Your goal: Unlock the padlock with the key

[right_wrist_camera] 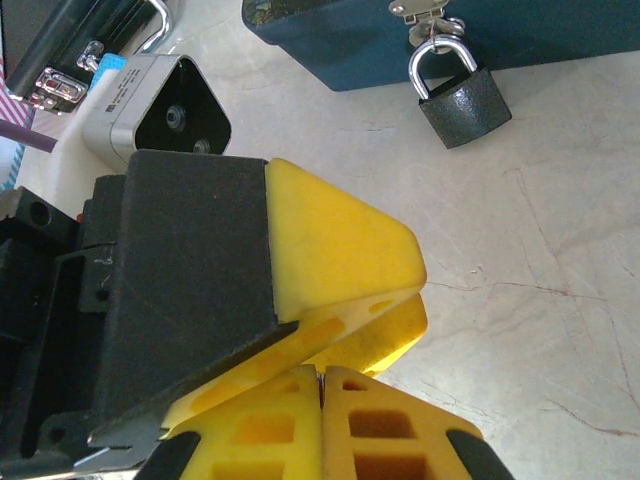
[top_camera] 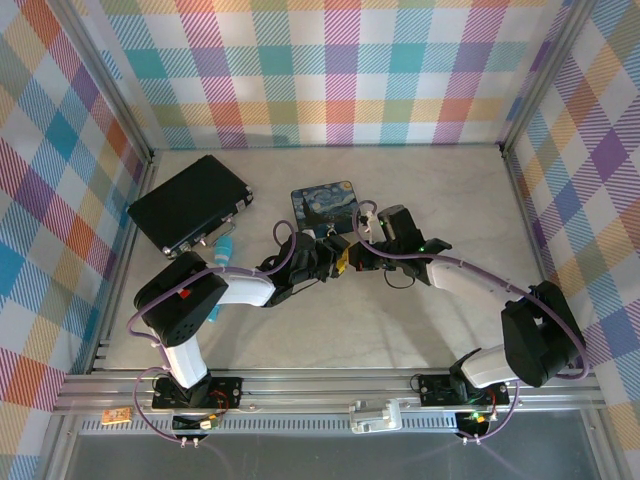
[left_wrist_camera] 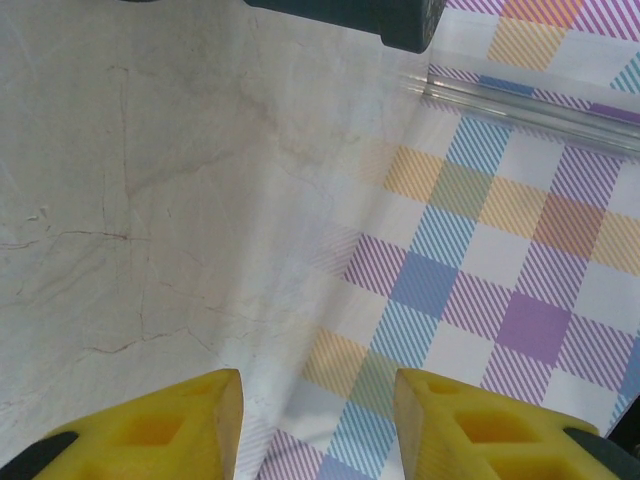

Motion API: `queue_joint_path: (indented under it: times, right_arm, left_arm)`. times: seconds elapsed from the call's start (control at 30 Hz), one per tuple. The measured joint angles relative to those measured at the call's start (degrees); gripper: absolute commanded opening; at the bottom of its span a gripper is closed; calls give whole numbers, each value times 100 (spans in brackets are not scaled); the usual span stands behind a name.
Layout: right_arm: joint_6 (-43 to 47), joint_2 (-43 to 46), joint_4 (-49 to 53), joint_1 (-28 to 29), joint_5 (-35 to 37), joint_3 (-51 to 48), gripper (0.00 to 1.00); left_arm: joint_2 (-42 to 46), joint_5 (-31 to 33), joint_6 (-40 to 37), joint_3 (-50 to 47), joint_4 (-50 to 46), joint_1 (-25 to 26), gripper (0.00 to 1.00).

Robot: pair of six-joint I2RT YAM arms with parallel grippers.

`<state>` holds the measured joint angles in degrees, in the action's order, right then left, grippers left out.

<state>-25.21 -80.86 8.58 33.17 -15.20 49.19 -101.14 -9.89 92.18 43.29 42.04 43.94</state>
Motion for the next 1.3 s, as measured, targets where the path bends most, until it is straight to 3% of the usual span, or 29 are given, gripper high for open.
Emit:
queue_joint_path:
  times: [1.3]
  right_arm:
    - [20,72,-131,-22,-136,-13,0]
  left_arm:
    - [-85,-17,299,0,37,-22,54]
